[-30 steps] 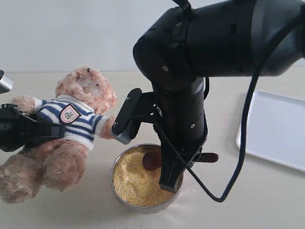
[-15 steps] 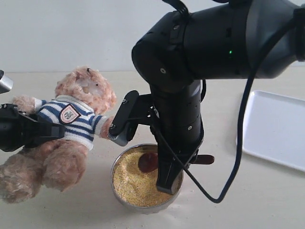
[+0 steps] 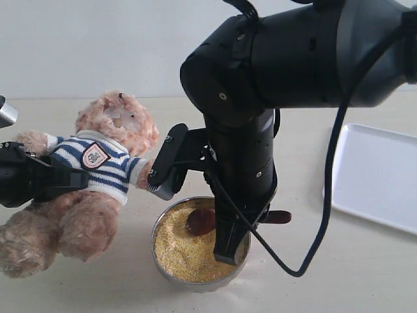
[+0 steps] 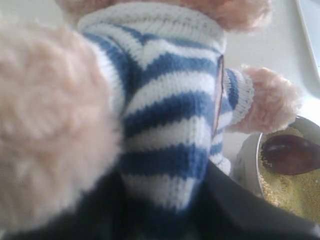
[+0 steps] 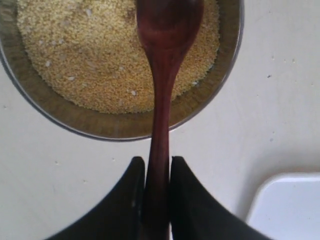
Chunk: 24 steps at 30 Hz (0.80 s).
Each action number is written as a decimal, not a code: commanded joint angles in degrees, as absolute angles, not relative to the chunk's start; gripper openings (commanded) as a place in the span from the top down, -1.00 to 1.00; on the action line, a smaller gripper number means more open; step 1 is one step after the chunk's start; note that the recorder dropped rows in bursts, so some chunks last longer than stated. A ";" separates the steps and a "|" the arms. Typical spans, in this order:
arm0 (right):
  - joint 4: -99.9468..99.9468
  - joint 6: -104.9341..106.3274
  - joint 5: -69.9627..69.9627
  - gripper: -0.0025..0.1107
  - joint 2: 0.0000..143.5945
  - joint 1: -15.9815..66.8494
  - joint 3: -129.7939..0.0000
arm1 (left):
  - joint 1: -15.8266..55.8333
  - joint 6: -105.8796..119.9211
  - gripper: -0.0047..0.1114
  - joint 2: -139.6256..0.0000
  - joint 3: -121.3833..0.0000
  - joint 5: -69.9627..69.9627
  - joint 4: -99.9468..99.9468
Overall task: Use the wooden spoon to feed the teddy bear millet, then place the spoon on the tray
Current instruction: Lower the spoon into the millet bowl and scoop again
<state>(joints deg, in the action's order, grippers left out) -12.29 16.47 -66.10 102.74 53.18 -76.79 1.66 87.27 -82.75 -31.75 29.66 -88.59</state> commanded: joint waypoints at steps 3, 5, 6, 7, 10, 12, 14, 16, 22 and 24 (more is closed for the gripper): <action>-13.41 16.68 -67.15 0.96 102.68 53.21 -76.66 | 1.92 87.50 0.83 -82.68 -31.64 30.22 -89.74; -12.06 18.00 -67.15 0.96 102.68 53.21 -76.66 | 1.92 87.50 0.83 -82.68 -31.64 30.22 -89.74; -11.54 18.54 -67.15 0.96 102.68 53.21 -76.66 | 1.92 87.50 0.83 -82.68 -31.64 30.22 -89.74; -11.22 18.66 -67.15 0.96 102.68 53.21 -76.66 | 1.92 87.50 0.83 -82.68 -31.64 30.22 -89.74; -9.90 20.24 -67.15 0.96 102.68 53.21 -76.66 | 1.92 87.50 0.83 -82.68 -31.64 30.22 -89.74; -8.54 21.61 -67.04 0.96 102.68 53.21 -76.66 | 1.92 87.50 0.83 -82.68 -31.64 30.22 -89.74; -7.46 22.21 -66.65 0.96 102.68 53.21 -76.66 | 1.92 87.50 0.83 -82.68 -31.64 30.10 -89.74; -7.34 22.41 -66.27 0.96 102.68 53.21 -76.66 | 1.92 87.50 0.83 -82.68 -31.64 30.10 -89.74; -9.03 20.88 -65.96 0.96 102.68 53.21 -76.66 | 1.92 87.50 0.83 -82.68 -31.64 30.10 -89.74; -10.34 20.15 -65.96 0.96 102.68 53.21 -76.66 | 1.92 87.50 0.83 -82.68 -31.64 30.10 -89.74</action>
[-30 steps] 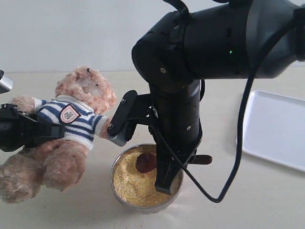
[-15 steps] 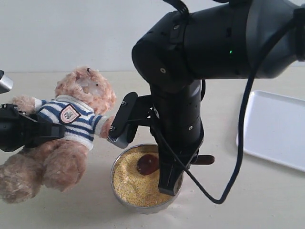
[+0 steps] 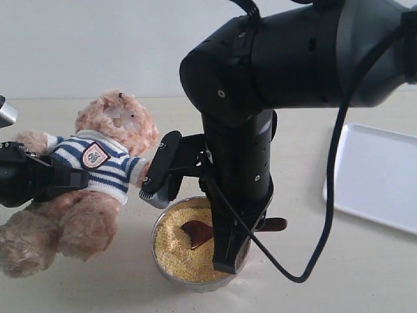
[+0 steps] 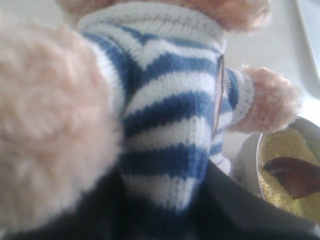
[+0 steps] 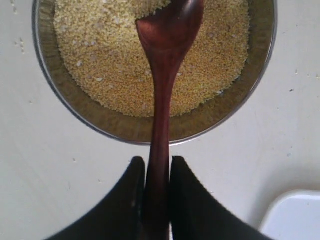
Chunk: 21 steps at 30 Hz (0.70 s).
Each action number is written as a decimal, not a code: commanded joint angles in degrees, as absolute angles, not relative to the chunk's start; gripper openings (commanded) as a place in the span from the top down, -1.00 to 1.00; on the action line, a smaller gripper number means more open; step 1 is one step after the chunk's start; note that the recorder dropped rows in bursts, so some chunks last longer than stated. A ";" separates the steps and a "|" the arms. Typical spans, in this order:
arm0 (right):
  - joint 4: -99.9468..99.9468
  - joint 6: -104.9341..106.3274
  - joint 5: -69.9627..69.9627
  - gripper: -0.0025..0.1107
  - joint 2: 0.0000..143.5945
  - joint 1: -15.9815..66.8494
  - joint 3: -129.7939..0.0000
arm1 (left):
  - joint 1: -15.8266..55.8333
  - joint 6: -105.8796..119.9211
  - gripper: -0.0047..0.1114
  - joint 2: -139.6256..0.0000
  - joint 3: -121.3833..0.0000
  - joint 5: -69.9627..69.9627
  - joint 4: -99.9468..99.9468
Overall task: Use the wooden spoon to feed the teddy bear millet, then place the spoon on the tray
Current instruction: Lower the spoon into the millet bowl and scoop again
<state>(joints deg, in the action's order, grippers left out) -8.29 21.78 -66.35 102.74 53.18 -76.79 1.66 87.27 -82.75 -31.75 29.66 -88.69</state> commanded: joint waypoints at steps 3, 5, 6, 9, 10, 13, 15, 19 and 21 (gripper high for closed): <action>-11.14 19.40 -65.96 0.96 102.44 53.21 -76.66 | 1.92 87.50 0.83 -82.68 -31.64 30.10 -89.51; -10.46 19.32 -65.96 0.96 102.42 53.21 -76.66 | 1.92 87.50 0.83 -82.68 -31.64 30.10 -89.51; -10.29 19.32 -65.96 0.96 102.42 53.21 -76.66 | 1.92 87.50 0.83 -82.68 -31.64 30.10 -89.51; -10.52 18.59 -66.06 0.96 102.42 53.21 -76.66 | 1.92 87.50 0.83 -82.68 -31.64 30.21 -89.53; -10.52 18.45 -66.17 0.96 102.42 53.21 -76.66 | 1.92 87.50 0.83 -82.68 -31.64 30.21 -89.53; -10.52 18.45 -66.31 0.96 102.42 53.21 -76.66 | 1.92 87.50 0.83 -82.68 -31.64 30.21 -89.27; -10.52 18.45 -66.34 0.96 102.32 53.21 -76.66 | 1.92 87.50 0.83 -82.68 -31.64 30.21 -89.27; -10.52 18.27 -65.73 0.96 101.81 53.21 -76.66 | 1.92 87.50 0.83 -82.68 -31.64 30.34 -89.17; -10.52 18.27 -65.73 0.96 101.08 53.21 -76.66 | 1.92 87.50 0.83 -82.68 -31.64 30.34 -89.17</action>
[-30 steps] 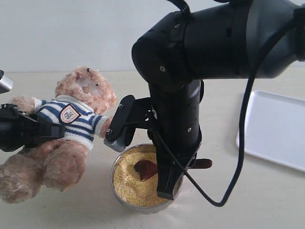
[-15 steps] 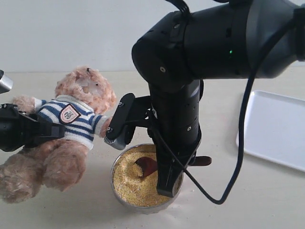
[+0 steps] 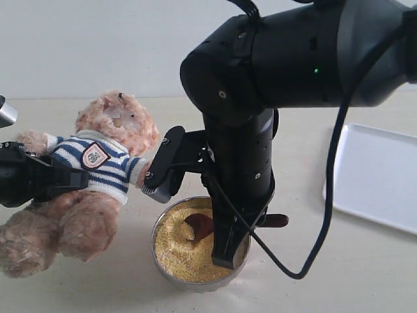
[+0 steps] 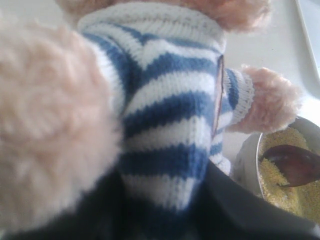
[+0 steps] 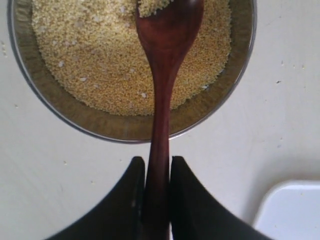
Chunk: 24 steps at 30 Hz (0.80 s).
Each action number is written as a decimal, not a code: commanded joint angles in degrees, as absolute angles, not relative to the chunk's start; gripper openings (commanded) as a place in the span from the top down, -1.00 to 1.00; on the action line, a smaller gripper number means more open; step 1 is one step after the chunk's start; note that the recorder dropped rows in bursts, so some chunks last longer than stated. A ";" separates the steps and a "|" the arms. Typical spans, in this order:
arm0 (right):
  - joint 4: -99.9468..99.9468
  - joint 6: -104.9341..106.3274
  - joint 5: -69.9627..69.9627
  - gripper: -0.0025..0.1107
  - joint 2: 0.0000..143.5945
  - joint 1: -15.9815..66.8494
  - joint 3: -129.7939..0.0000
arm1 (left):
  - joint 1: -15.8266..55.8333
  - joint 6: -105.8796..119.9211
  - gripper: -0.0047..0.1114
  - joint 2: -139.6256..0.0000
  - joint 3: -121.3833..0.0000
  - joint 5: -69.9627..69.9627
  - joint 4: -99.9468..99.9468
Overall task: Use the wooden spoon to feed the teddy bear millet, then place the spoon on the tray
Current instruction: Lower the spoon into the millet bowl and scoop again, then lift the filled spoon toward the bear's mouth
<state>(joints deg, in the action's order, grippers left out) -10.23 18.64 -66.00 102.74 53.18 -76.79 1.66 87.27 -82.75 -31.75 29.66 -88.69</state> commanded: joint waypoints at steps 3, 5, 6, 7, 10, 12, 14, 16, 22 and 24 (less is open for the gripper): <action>-10.28 18.27 -65.62 0.96 99.33 53.21 -76.66 | 1.92 87.50 0.83 -82.68 -31.64 30.34 -89.17; -10.21 18.27 -66.08 0.96 97.84 53.21 -76.66 | 1.92 87.50 0.83 -82.68 -31.64 30.34 -89.17; -9.78 18.38 -66.98 0.96 97.72 53.21 -76.66 | 1.92 87.50 0.83 -82.68 -31.64 30.34 -89.17; -9.37 18.37 -67.47 0.96 97.72 53.21 -76.66 | 1.92 87.50 0.83 -82.68 -31.64 30.34 -89.17; -6.70 18.73 -67.59 0.96 97.72 53.21 -76.66 | 1.92 87.50 0.83 -82.68 -31.64 30.34 -89.17; -6.70 18.73 -68.50 0.96 97.72 53.21 -76.66 | 1.92 87.50 0.83 -82.68 -31.64 30.34 -89.17; -5.74 18.73 -69.96 0.96 97.72 53.21 -76.66 | 1.92 87.50 0.83 -82.68 -31.64 30.34 -88.89; -4.76 18.73 -69.96 0.96 97.72 53.21 -76.66 | 1.92 87.39 0.83 -82.68 -31.64 30.70 -88.87; -4.60 17.86 -69.96 0.96 96.87 53.21 -76.66 | 1.92 87.50 0.83 -82.68 -30.97 31.42 -88.87; -4.37 17.86 -69.96 0.96 94.79 53.21 -76.66 | 1.92 87.50 0.83 -82.68 -30.97 31.42 -88.87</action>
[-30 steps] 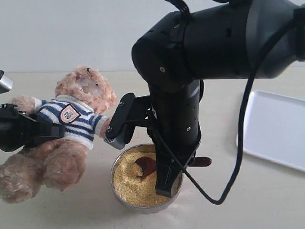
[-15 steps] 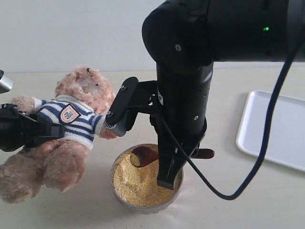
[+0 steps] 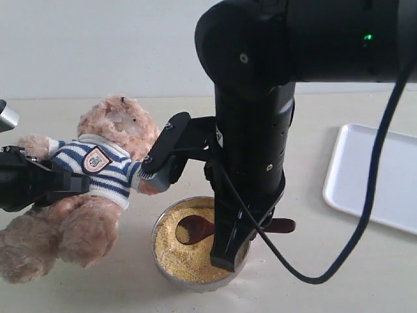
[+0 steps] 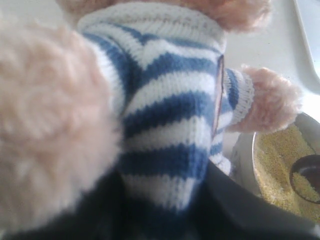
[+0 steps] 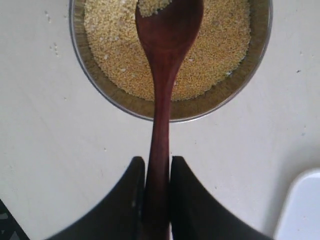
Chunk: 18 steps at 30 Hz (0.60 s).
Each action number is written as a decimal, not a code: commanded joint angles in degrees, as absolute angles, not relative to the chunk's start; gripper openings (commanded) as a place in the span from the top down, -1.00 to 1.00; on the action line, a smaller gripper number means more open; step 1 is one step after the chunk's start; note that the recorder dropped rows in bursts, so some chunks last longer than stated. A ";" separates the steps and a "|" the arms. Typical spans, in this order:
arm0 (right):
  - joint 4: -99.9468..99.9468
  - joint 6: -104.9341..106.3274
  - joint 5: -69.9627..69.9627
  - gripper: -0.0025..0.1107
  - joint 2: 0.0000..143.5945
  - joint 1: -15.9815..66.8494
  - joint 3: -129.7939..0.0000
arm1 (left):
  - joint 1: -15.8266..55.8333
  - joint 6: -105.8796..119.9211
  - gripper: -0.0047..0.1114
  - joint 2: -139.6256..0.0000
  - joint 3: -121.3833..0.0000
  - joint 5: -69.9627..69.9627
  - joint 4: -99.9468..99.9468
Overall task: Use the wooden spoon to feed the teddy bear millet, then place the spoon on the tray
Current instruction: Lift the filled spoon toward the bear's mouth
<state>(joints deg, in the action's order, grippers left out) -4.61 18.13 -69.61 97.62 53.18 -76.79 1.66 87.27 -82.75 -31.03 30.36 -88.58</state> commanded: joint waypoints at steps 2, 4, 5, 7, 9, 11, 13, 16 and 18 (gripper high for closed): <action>-4.99 17.86 -69.87 0.96 92.18 53.11 -76.66 | 1.92 87.50 0.83 -82.68 -30.97 31.42 -88.87; -4.99 17.86 -69.43 0.96 90.09 53.11 -76.66 | 1.92 87.50 0.83 -82.68 -30.97 31.42 -88.87; -4.99 17.86 -68.51 0.96 89.09 53.11 -76.66 | 1.92 87.50 0.83 -82.68 -30.97 31.42 -88.87; -5.11 17.86 -67.08 0.96 87.89 53.11 -76.66 | 1.92 87.50 0.83 -82.68 -30.97 31.42 -88.87; -5.25 17.86 -67.08 0.96 87.78 53.11 -76.66 | 1.92 87.50 0.83 -82.68 -30.97 31.42 -88.87; -6.05 17.86 -67.29 0.96 87.78 53.11 -76.66 | 1.92 87.50 0.83 -82.68 -30.97 31.42 -88.87; -8.28 17.86 -66.00 0.96 87.78 53.11 -76.66 | 1.92 87.50 0.83 -82.68 -30.97 31.42 -88.87; -10.98 16.99 -62.88 0.96 87.78 53.11 -76.66 | 1.92 87.50 0.83 -82.68 -30.97 31.42 -88.87; -11.12 16.99 -59.48 0.96 87.78 53.11 -76.66 | 1.92 87.39 0.83 -82.68 -30.97 31.42 -88.87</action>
<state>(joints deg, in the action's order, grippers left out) -9.82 17.41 -63.76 88.41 53.18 -76.79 1.66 87.27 -82.75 -30.93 30.36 -88.48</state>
